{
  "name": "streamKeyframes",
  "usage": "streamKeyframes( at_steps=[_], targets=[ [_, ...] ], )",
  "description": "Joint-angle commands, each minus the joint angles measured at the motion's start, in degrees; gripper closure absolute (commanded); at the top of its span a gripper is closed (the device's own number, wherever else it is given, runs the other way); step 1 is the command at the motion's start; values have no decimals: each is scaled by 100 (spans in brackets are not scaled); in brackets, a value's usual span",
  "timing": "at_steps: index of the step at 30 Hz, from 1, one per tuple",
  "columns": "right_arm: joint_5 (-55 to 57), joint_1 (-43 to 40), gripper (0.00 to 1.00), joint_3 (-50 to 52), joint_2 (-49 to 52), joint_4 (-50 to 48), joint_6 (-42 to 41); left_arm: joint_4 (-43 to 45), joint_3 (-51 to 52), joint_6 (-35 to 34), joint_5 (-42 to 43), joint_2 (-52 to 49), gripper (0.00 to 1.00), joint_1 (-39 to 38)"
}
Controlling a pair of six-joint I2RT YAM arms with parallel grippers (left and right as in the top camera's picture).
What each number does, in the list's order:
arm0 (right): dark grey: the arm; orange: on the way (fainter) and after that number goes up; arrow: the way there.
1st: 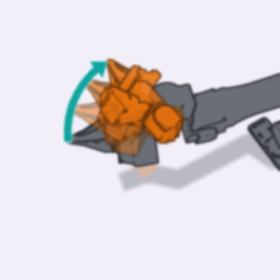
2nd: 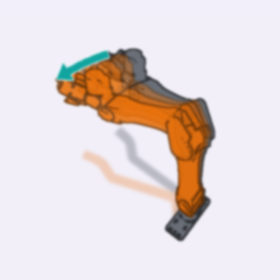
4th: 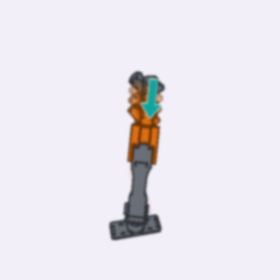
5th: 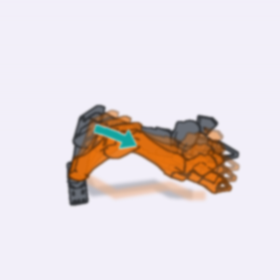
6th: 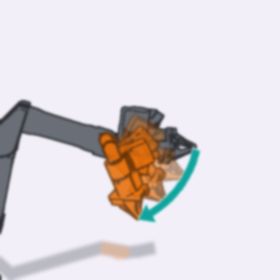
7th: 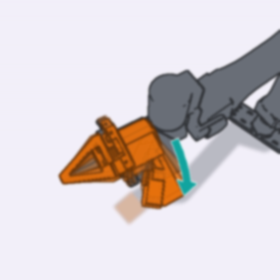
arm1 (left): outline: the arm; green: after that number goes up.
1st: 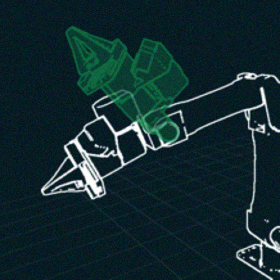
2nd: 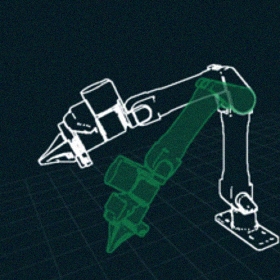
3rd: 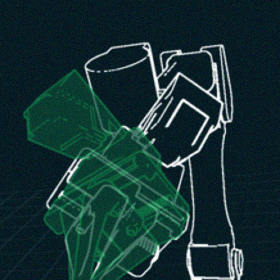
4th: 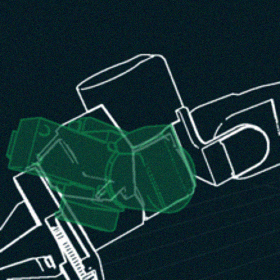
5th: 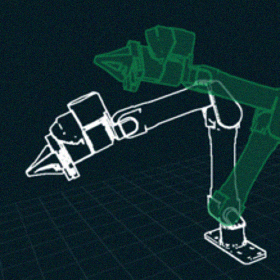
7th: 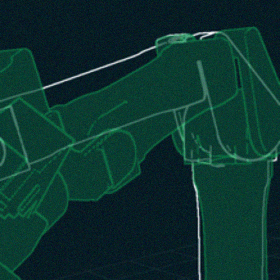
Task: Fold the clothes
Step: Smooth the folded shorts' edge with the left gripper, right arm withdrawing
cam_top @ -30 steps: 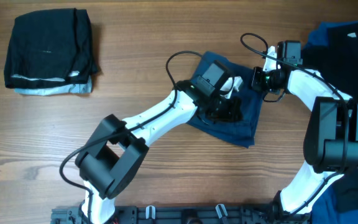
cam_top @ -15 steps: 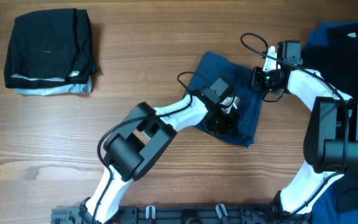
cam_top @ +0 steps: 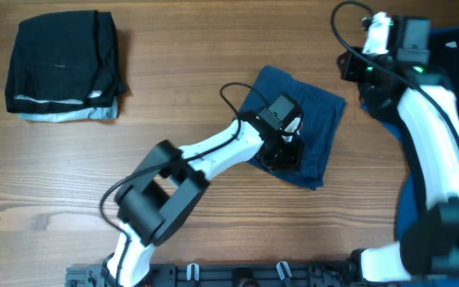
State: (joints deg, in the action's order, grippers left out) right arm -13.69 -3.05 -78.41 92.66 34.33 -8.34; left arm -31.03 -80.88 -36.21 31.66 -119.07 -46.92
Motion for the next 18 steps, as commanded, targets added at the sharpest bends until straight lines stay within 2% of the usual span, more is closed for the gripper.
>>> streamKeyframes(
  at_steps=[1,3,6,10,13,18],
  targets=[
    [1051,28,67,-50,-452,422,70,-435,28,173,-1204,640,96,-11],
    [1117,28,0,-42,-439,726,72,-619,28,302,-1770,752,96,-7],
    [1115,28,0,9,-372,750,70,-863,28,295,-2470,737,85,7],
    [1115,28,0,11,-372,750,70,-1047,31,273,-2544,575,84,44],
    [1115,28,0,11,-372,748,70,-1045,31,90,-3143,367,85,83],
    [1115,28,0,11,-374,748,70,-1073,31,-55,-2857,-109,88,306]
  ],
)
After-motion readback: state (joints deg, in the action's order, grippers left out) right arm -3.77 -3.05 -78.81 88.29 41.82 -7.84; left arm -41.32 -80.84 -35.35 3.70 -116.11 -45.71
